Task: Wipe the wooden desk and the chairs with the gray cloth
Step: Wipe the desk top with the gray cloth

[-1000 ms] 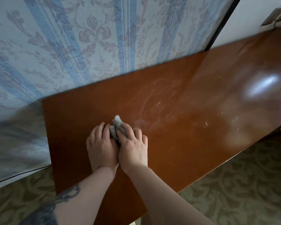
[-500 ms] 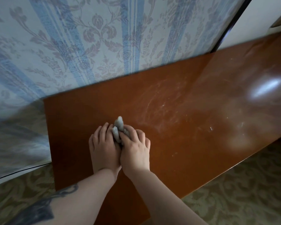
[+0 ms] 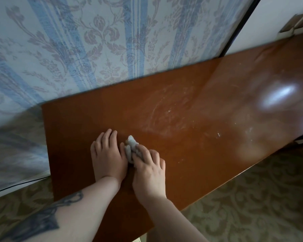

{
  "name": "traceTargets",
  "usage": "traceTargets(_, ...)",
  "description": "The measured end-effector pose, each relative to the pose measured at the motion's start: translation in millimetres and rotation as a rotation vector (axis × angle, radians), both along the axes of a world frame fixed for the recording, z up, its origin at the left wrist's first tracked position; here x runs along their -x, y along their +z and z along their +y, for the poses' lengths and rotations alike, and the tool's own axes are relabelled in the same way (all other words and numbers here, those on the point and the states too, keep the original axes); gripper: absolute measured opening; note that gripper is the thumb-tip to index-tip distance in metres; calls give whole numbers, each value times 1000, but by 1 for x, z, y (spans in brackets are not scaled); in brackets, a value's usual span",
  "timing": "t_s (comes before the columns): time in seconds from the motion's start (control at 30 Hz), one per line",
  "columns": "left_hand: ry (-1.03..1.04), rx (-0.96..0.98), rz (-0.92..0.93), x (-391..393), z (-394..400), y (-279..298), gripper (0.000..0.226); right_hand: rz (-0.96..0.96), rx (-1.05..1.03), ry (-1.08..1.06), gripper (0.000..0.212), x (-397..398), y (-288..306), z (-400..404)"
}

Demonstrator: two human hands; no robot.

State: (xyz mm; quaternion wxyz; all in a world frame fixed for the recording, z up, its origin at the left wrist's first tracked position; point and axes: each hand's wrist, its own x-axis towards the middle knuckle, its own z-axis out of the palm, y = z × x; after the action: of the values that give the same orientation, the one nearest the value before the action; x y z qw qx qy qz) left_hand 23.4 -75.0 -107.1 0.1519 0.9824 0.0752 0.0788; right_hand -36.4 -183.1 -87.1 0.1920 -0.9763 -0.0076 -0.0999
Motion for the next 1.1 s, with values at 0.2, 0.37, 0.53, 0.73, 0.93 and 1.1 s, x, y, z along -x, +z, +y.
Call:
traceTargets(0.2,2,-7,45,2,0,2,42,81,13,-522,48,29,-10,-95)
traceTargets(0.37,3,-36,65,2,-3,5,43,16,-134,-943,39,39,3,-105)
traceTargets(0.53,22,-51,128,0,-9,9,45,-17,71,9,53,24,-1,-40)
traceTargets(0.73,175,34,130,-8,-29,15,39,87,-1,-679,43,52,-10,-118)
traceTargets(0.93,197,83,63,-7,-27,8,34,-64,-52,-341,52,13,2,-64)
traceTargets(1.1,226,255,-56,-6,-20,7,35,37,103,326,46,-19,-6,-40)
